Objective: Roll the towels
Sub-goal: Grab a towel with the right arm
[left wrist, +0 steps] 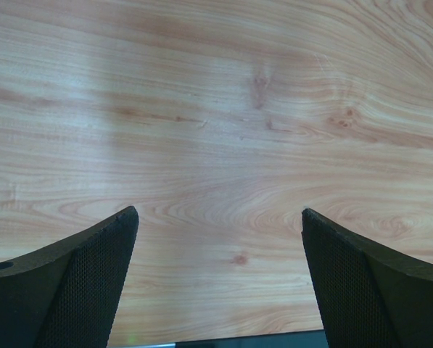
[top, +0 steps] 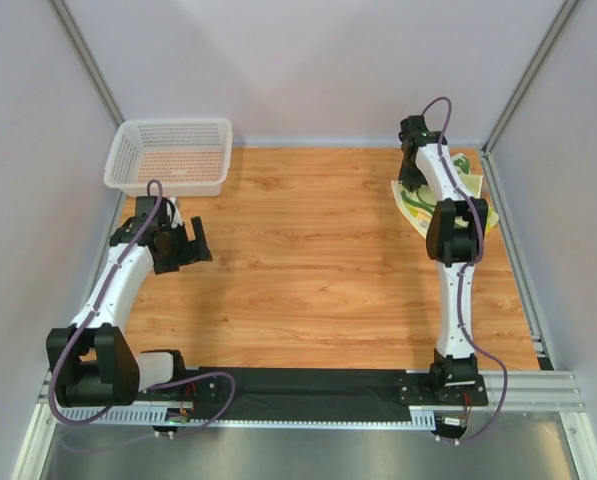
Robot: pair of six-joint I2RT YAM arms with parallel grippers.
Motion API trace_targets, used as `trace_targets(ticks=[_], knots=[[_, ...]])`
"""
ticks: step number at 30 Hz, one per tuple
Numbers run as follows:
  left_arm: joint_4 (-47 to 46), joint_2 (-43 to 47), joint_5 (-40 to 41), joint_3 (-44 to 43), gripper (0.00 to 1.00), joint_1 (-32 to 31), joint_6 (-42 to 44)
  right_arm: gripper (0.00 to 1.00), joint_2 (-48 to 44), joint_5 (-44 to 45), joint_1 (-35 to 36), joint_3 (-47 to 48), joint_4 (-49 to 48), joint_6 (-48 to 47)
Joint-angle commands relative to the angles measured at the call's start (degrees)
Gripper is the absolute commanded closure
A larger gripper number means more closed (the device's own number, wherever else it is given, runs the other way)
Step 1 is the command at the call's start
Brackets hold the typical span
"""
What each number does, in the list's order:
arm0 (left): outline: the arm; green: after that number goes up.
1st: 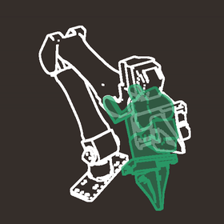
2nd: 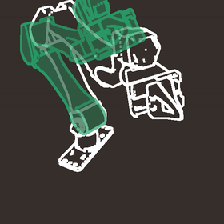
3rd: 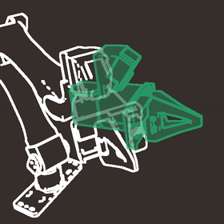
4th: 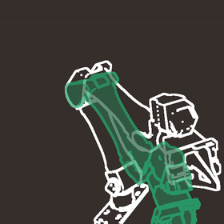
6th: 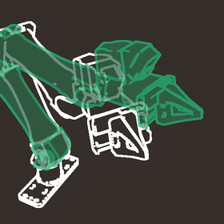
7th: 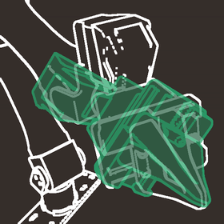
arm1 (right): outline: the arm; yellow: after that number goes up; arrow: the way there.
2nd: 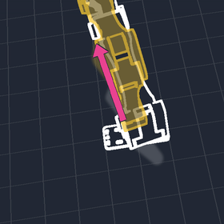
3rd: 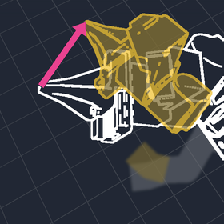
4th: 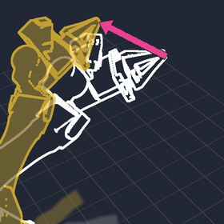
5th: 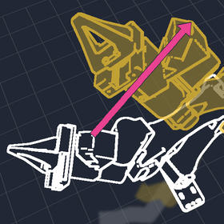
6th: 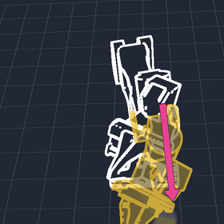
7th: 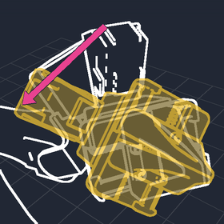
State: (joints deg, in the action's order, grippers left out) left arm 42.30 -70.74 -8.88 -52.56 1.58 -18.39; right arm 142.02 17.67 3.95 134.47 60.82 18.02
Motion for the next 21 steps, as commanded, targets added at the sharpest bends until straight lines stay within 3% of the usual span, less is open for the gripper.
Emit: trace_targets(ticks=[1,8,14,19,21], knots=[[-0.56,-0.10,-0.69,-0.53,0.00,-0.44,1.25,1.00,-6.21,-0.79,-0.34,-1.84,-2.02,-0.97],[-0.64,0.07,-0.96,-0.53,0.00,-0.53,1.34,1.00,-17.19,-4.92,0.01,-5.89,-2.55,-0.01],[-1.08,-0.10,-1.57,-0.44,0.00,-0.53,1.34,1.00,-28.53,-16.78,5.18,-7.47,0.09,1.84],[-0.91,1.39,-0.70,-0.36,0.00,-0.44,1.52,1.00,-40.13,-34.87,16.32,-16.94,-5.61,5.09],[-1.08,1.83,-0.08,-0.27,0.00,-0.44,1.52,1.00,-40.59,-42.06,19.94,-18.28,-7.19,6.76]])
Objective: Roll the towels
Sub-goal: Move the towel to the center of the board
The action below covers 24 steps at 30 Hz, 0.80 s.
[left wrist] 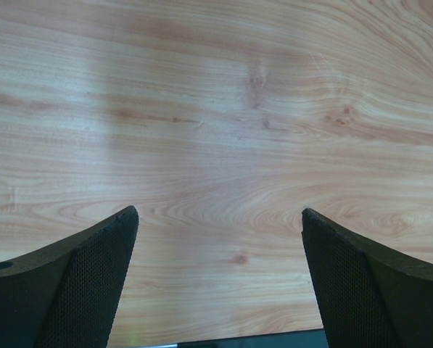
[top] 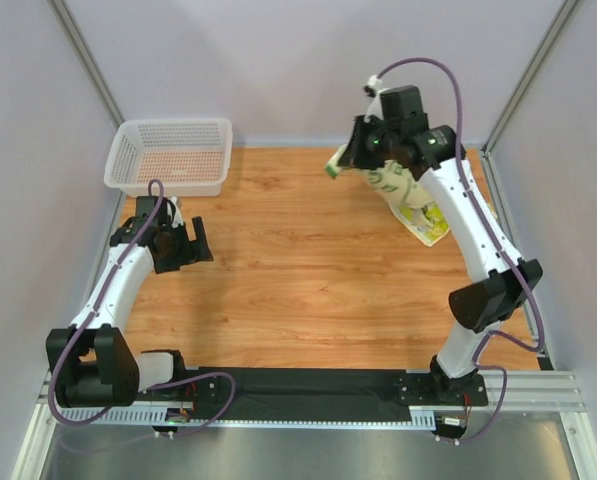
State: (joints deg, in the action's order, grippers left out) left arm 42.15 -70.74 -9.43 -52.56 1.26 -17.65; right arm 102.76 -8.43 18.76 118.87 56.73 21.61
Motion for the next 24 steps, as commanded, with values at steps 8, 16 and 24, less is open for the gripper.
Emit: trace_targets(ticks=[8,16,24], knots=[[-0.49,2.18,0.82,-0.27,0.00,-0.20,0.51,0.14,7.27,-21.21,15.78,-2.42,4.07,0.90],[-0.67,3.15,0.21,0.00,0.00,-0.20,0.69,0.14,7.98,-9.50,8.50,-3.73,7.69,0.80],[0.29,-3.34,1.43,-1.05,0.00,-4.15,-1.33,0.16,10.09,-5.56,2.25,-4.08,9.89,-0.51]])
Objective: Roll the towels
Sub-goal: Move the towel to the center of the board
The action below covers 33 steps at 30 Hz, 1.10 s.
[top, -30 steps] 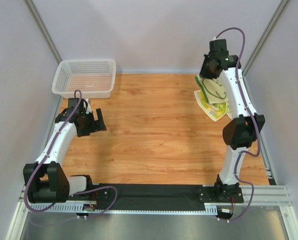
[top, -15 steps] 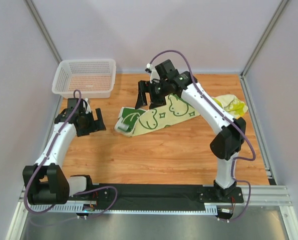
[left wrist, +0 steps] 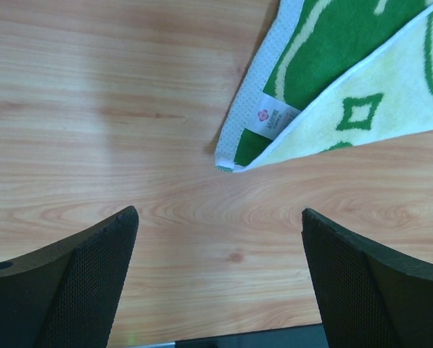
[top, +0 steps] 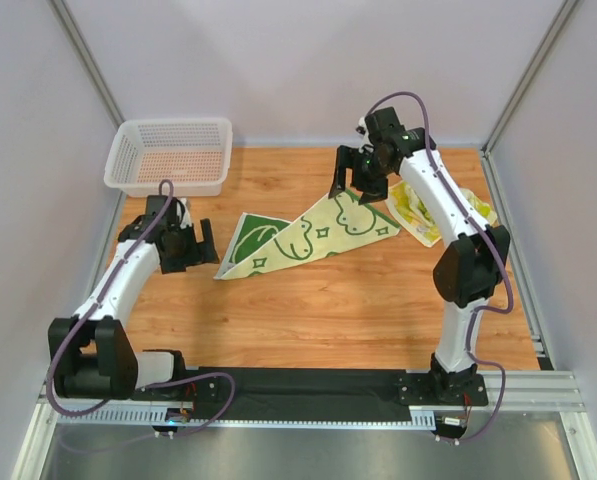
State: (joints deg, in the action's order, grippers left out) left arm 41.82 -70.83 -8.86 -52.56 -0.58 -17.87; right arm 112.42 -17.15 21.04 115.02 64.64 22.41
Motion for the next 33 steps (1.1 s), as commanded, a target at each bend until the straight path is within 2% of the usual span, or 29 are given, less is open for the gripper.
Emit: trace_targets(ticks=[1,8,14,19,20,23,25,28,33], knots=[[1.06,-5.87,1.04,-1.32,0.00,-2.41,-2.77,0.16,0.60,3.78,-0.38,-0.15,2.07,-2.19],[0.37,-12.58,-1.42,-0.01,0.09,-2.41,-8.32,0.16,5.60,5.54,-4.16,4.68,3.12,-2.64],[-0.43,-16.18,-2.21,-0.35,0.22,-2.58,-7.88,0.16,10.79,5.55,-5.22,10.92,4.43,-2.55],[0.10,-18.29,-3.44,-0.36,0.22,-2.50,-11.48,0.16,13.17,5.28,-5.13,12.24,4.27,-2.29],[-0.77,-18.47,-3.79,0.17,0.15,-2.50,-12.44,0.17,13.35,5.02,-5.13,12.16,4.09,-2.20],[-2.62,-18.56,-4.58,0.61,0.05,-2.58,-15.44,0.17,14.05,3.79,-5.13,11.89,3.65,-2.20],[-3.59,-18.21,-5.20,0.70,0.04,-2.50,-16.67,0.17,14.40,3.44,-5.13,11.80,3.56,-2.29],[-3.86,-18.29,-4.32,0.35,0.07,-2.50,-17.29,0.17,15.02,3.08,-5.22,11.89,3.39,-2.29],[-3.85,-21.53,-3.00,-0.53,0.19,-2.58,-18.43,0.17,16.07,1.86,-5.13,11.80,3.03,-2.02]])
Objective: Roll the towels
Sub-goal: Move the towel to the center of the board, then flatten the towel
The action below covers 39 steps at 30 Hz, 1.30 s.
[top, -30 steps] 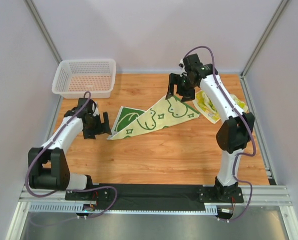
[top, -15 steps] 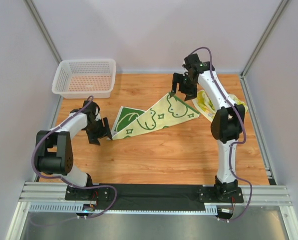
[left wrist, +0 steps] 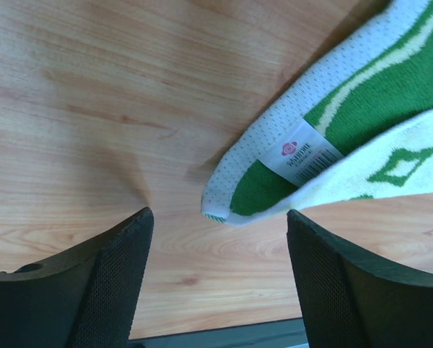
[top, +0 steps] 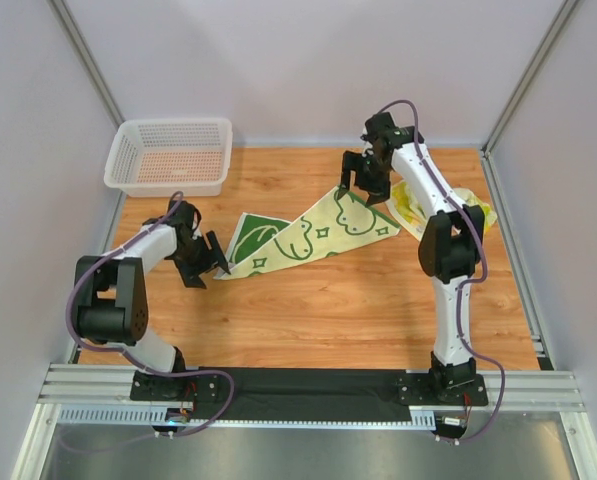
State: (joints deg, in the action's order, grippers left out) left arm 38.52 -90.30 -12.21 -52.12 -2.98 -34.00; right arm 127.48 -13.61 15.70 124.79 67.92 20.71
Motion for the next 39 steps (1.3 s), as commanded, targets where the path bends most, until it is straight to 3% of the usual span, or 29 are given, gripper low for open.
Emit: trace_targets(ticks=[1,9,11,18,19,27,39], knots=[[-0.29,-2.68,0.69,-1.23,0.20,-0.09,-2.21,0.17,1.19,-1.86,0.20,2.12,-0.59,-0.23],[-0.20,-6.64,2.54,-3.25,0.37,-0.09,-1.60,0.18,2.77,-5.11,-0.15,3.09,-1.74,0.74],[-0.38,-7.08,2.63,-4.30,0.45,-0.09,-1.42,0.18,2.86,-5.64,-0.15,3.09,-2.00,0.74],[-0.03,-9.72,2.54,-8.26,0.87,-0.09,0.25,0.18,3.74,-6.26,-0.32,3.53,-2.27,0.74],[0.32,-10.07,2.63,-8.96,0.99,-0.09,0.60,0.18,4.09,-6.69,-0.41,3.88,-2.61,0.91],[3.39,-7.00,2.62,-8.18,1.00,-0.18,4.29,0.17,7.16,-7.94,-1.38,8.26,-8.50,3.19],[13.58,0.91,3.59,-4.93,1.00,-0.18,9.21,0.20,16.83,10.70,2.40,17.58,-8.33,1.35]])
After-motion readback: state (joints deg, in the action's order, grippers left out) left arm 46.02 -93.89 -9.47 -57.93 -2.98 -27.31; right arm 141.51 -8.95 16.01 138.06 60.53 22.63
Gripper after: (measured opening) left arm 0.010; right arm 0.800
